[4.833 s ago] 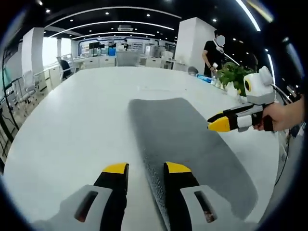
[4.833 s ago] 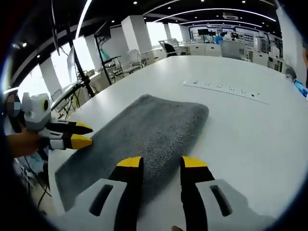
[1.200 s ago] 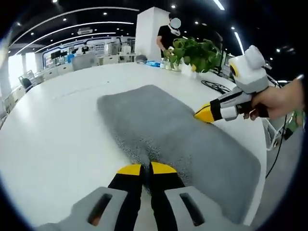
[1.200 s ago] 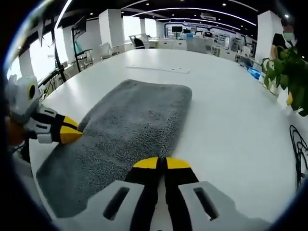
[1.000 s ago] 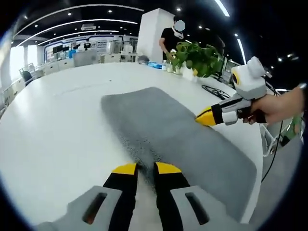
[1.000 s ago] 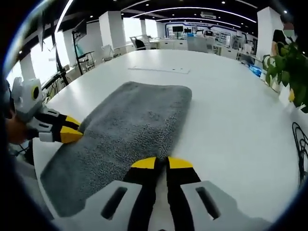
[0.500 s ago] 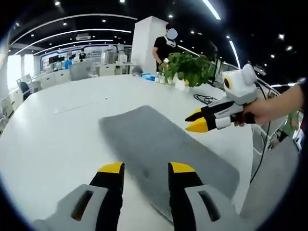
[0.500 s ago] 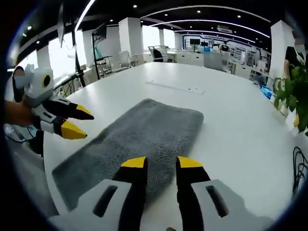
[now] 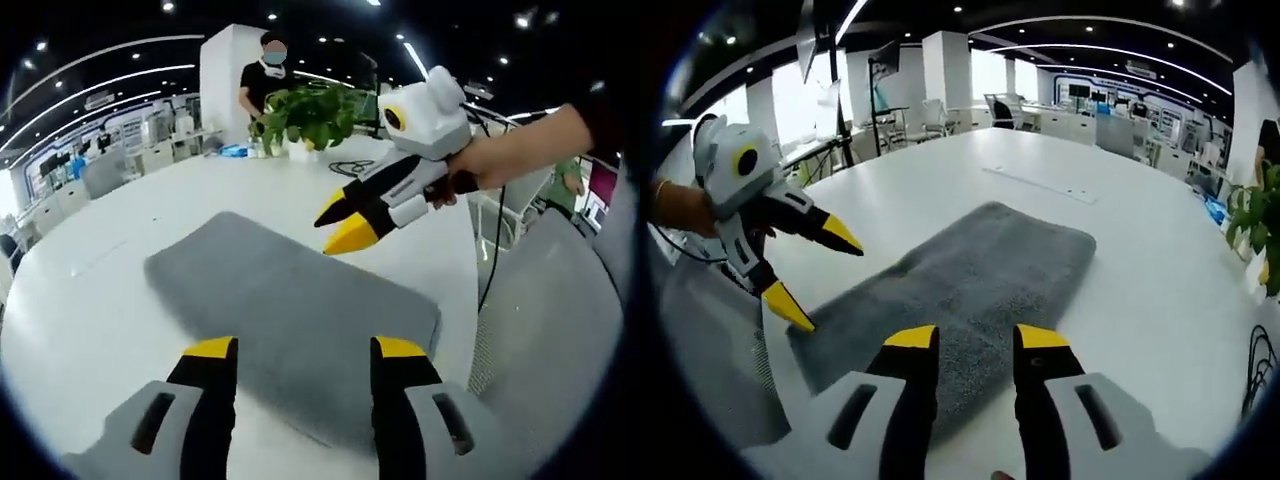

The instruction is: Fold the towel on the table until its edges align and the towel forms a compact rectangular stack.

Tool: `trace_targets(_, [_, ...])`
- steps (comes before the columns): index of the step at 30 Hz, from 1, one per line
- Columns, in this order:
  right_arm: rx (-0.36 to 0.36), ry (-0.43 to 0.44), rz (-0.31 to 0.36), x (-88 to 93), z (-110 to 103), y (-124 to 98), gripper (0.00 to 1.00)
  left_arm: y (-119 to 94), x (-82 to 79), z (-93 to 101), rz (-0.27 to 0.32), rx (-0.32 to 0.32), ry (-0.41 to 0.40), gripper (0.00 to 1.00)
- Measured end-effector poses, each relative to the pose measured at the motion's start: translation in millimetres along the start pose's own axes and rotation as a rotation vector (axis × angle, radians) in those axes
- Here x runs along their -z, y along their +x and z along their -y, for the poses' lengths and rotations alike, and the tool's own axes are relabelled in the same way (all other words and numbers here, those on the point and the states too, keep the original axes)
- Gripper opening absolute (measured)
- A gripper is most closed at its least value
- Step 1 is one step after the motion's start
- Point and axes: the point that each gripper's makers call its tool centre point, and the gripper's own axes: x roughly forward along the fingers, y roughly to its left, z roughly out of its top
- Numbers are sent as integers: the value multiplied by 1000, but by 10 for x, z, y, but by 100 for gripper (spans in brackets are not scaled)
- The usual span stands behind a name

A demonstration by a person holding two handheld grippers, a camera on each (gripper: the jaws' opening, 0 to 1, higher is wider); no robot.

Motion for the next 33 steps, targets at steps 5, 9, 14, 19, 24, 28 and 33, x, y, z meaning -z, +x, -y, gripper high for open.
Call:
trace_targets(5, [-18,-1,2,53,-73,-63,28,-42,10,241,-22,33,60,58])
trace_targets(9, [-45,-10,-3,108,-190,-104,28,-45,66,342,-38,48,75,57])
trace_targets(14, [-93,-13,-29,269,-293,-129,26,-40,184,462,-80,73,159,53])
trace_targets(19, [-120,-11,-45,385,-413,-198,26,-36,218,588,-98,114,187,44])
trace_targets(24, [-139,1,-49,466,-498,-238,23,-23,244,688,-100,143,194,35])
trace_targets(28, [-172,0,-63,561,-579,-257,21,-8,261,755,-104,168,200,31])
trace_targets(33, [-196,-13,-71,634,-689,-285,19,60,361,788,-129,189,210,26])
